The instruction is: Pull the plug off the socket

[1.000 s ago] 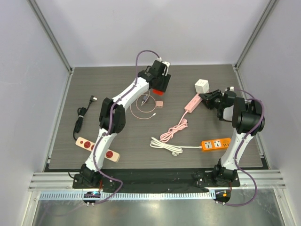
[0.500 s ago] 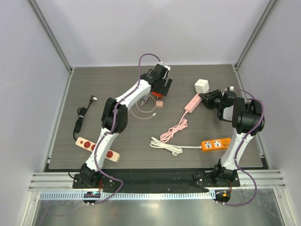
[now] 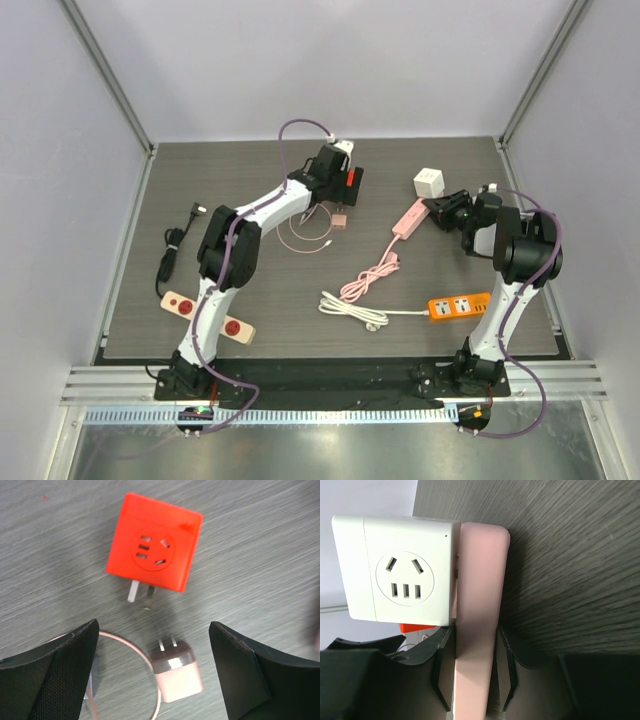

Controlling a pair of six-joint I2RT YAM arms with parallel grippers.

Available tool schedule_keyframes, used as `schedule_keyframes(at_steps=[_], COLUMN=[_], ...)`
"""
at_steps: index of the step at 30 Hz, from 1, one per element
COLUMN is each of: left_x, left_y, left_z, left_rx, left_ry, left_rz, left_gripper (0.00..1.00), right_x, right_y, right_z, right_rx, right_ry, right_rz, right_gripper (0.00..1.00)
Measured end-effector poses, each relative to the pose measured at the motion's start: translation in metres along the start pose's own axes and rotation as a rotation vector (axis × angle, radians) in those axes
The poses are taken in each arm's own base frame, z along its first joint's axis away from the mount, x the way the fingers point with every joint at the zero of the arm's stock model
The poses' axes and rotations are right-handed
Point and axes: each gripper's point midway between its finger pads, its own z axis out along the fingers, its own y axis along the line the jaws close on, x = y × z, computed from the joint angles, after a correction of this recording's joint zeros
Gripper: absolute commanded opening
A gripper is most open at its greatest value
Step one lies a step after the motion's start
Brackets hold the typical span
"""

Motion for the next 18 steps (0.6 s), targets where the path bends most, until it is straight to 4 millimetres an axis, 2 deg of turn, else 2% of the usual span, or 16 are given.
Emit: schedule_keyframes(at_steps=[3,10,11,18], left_x=[-0.015,-0.057,-0.063,-0.096], left_y=[-0.009,-0.044,-0.05,-0.074], left_z=[-0.008,-0.013,-0.014,-0.015], left_rx=[0.044,0.186,0.211,0.32], left_ry=[-0.062,-0.227,-0.252,-0.392], left_rz=[-0.021,-0.06,-0.075,-0.173], left_gripper=[0.91,0.92,0.97,1.0], right_x=[0.0,0.002,0.002,0.015], right_y=[0.0,0.001,0.002,0.01], right_z=[0.0,0.001,0.002,0.009], right_rx=[-0.001,-0.001,-0.002,-0.011], right_ry=[0.0,0.001,0.001,0.023], right_rz=[-0.001,-0.003,-0.005,-0.023], right_gripper=[0.01,0.01,0.01,0.01])
